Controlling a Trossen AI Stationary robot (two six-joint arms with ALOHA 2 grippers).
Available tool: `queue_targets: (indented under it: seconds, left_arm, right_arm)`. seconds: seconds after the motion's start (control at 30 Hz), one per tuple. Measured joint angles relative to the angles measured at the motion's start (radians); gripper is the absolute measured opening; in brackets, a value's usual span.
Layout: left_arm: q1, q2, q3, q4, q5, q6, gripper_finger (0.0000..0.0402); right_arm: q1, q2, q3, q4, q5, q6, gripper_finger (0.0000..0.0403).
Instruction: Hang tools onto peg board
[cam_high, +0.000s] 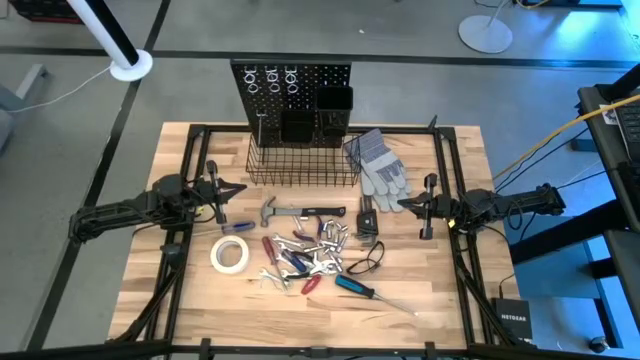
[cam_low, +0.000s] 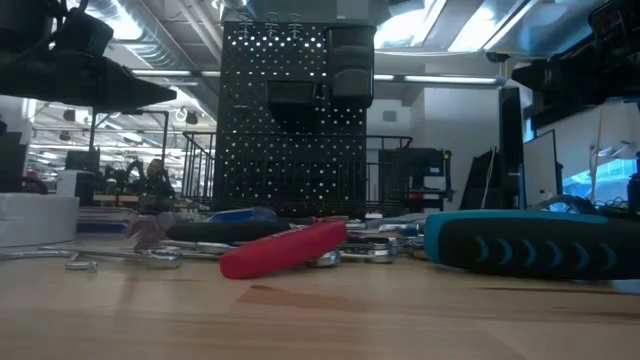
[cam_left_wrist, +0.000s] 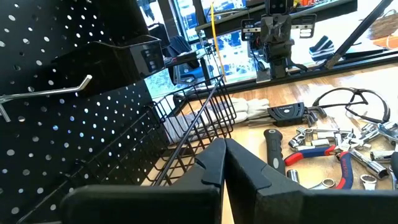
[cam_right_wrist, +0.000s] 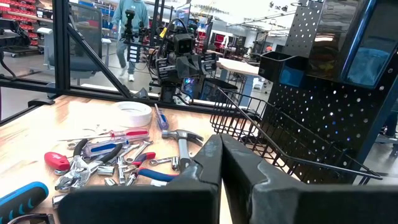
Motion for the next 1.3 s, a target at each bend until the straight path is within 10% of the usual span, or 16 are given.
queue_targets:
  seconds: [0.83,1.3]
  left_arm:
    - [0.0,0.0,0.0,0.0,0.0,0.0,0.0001]
    - [0.001,0.0,-0.001,0.002,0.0,0.182,0.0001]
  right_arm:
    - [0.0,0.0,0.0,0.012,0.0,0.019,0.0011]
    - [0.0,0.0,0.0,0.017,0.035,0.692,0.0011]
